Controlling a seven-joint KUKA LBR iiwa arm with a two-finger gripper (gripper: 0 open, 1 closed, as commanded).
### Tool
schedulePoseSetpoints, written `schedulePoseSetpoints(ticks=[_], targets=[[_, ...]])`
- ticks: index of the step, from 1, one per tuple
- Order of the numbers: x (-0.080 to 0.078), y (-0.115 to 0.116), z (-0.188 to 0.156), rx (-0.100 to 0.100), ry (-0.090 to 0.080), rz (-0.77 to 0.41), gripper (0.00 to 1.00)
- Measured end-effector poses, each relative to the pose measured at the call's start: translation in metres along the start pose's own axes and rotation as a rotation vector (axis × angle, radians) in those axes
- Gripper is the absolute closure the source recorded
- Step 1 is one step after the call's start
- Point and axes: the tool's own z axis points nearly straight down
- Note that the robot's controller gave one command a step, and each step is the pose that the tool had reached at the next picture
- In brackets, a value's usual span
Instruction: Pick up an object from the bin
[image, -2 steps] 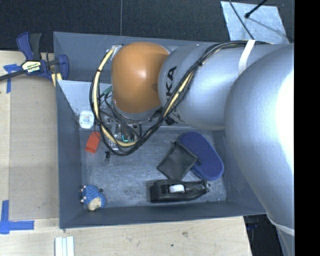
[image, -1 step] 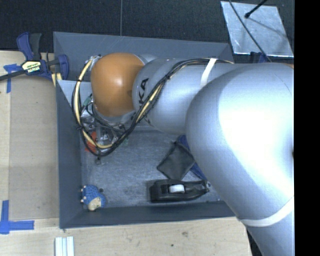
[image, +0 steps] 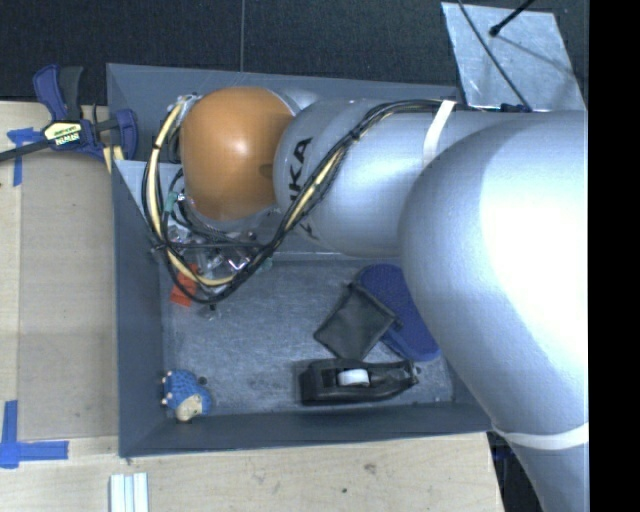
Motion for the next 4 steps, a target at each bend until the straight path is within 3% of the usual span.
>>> schedulePoseSetpoints(ticks=[1,2,3,4], targets=[[0.002,-0.009,-0.013,0.000,-0.001,-0.252,0.00],[0.002,-0.008,0.034,-0.001,0.010,-0.256,0.00],[0.001,-0.010,0.033,0.000,0.009,-0.249,0.00],[0.000,-0.009,0.031,-0.001,0.004,-0.249,1.00]])
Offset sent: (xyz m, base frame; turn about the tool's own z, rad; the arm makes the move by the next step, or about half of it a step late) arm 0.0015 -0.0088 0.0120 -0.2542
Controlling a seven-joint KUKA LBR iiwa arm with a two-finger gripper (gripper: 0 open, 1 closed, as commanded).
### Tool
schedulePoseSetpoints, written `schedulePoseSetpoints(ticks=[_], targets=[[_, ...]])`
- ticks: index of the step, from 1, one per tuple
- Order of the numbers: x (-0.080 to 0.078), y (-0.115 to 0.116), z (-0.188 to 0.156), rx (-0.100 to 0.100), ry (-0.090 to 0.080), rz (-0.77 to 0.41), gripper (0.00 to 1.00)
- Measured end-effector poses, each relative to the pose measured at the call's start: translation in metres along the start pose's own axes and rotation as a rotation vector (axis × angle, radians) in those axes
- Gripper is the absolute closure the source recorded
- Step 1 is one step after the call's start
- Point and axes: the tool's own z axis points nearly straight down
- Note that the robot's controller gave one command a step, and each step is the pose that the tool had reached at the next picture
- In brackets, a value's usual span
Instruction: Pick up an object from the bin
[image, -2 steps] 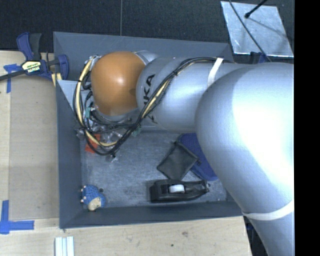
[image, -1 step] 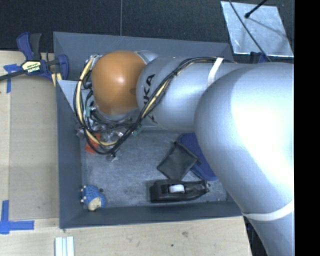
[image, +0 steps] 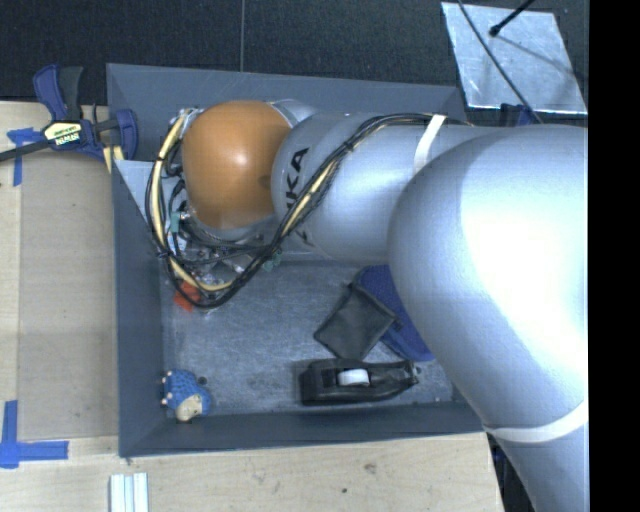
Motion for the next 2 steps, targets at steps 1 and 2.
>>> schedulePoseSetpoints(ticks=[1,2], targets=[[-0.003,-0.002,-0.086,0.004,-0.008,0.004,1.00],[-0.004,-0.003,-0.106,0.001,-0.004,0.010,1.00]])
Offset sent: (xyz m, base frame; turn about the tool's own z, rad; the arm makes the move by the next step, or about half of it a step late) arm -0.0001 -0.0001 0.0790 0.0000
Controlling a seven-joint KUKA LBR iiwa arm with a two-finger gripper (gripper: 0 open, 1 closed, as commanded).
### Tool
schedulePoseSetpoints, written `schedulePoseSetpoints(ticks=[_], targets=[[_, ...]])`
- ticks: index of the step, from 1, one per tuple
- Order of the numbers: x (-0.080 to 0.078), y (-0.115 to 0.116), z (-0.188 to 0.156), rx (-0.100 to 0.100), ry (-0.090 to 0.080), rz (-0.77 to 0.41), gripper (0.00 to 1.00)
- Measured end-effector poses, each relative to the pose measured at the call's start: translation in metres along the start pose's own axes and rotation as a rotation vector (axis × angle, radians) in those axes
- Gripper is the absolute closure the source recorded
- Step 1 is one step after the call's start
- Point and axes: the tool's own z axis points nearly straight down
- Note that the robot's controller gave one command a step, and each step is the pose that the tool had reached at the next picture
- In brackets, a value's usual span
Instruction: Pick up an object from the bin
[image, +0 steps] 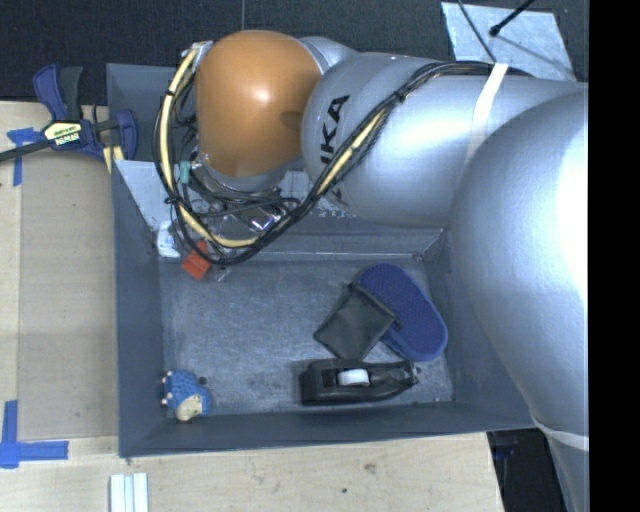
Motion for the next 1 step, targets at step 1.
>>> schedulePoseSetpoints(ticks=[1], targets=[[-0.0007,-0.0011,-0.0018,-0.001,0.001,0.004,1.00]])
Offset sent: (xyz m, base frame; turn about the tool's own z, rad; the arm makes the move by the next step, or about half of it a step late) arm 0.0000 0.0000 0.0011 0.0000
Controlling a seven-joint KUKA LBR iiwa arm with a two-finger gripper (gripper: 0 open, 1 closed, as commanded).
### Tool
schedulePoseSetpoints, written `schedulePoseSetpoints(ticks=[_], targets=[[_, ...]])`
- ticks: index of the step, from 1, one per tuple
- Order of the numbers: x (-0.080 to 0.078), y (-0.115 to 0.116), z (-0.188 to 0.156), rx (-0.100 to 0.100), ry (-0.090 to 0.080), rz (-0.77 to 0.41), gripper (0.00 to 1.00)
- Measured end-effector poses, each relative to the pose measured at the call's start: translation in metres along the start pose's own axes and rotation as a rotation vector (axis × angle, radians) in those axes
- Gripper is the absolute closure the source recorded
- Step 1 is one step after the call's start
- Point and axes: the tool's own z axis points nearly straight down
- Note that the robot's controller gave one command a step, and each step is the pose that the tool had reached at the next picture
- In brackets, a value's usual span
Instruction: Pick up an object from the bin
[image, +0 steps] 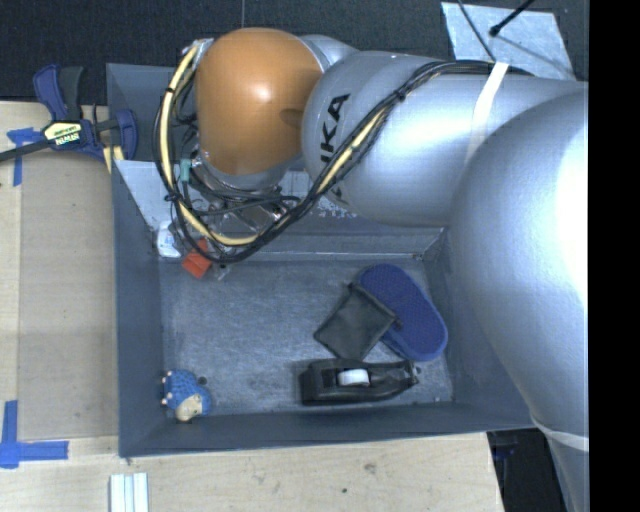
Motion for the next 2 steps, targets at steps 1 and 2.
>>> schedulePoseSetpoints(ticks=[1,2], targets=[[-0.0012,-0.0011,-0.0141,0.001,-0.001,0.004,1.00],[-0.0019,-0.0023,-0.0182,0.001,-0.002,0.009,1.00]])
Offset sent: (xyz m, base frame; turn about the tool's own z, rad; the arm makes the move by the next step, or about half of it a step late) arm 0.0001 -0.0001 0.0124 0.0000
